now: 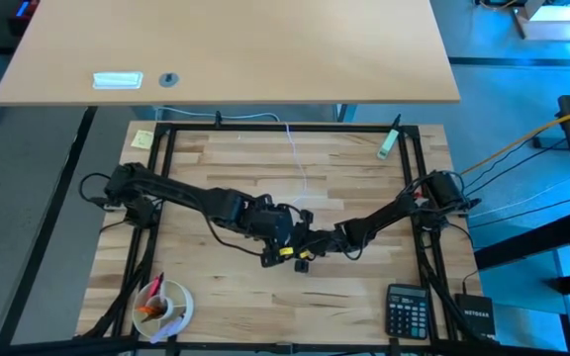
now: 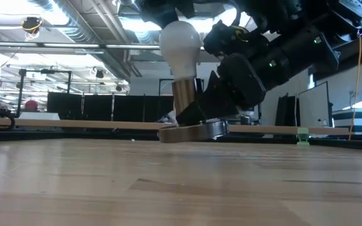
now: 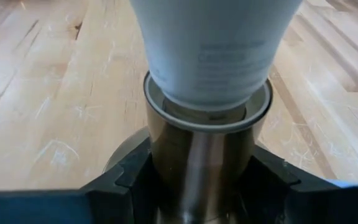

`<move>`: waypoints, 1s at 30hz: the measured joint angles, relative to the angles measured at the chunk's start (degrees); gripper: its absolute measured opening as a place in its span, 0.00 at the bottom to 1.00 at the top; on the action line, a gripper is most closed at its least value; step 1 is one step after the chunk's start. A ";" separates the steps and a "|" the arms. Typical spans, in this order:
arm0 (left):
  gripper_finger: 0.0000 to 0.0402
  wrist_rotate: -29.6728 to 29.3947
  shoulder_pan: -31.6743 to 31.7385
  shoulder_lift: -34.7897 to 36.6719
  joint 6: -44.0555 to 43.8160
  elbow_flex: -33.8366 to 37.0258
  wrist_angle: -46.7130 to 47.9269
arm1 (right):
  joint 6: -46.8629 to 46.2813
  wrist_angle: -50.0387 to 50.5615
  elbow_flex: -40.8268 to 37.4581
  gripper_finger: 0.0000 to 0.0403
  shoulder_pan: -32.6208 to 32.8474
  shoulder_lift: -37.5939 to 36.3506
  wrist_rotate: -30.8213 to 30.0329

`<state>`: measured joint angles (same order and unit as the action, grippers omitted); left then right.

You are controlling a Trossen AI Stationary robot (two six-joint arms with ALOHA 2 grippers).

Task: Screw lightbulb
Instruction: Insert the white lightbulb into the silver lamp

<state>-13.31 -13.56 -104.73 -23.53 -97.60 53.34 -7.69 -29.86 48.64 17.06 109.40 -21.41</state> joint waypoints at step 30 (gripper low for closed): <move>0.58 5.81 0.32 -2.33 11.77 -0.28 0.67 | 0.27 1.36 0.32 0.44 0.12 -2.31 9.60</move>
<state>-7.50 -13.25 -107.05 -11.76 -97.88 54.01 -7.42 -28.50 48.96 17.18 107.09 -11.81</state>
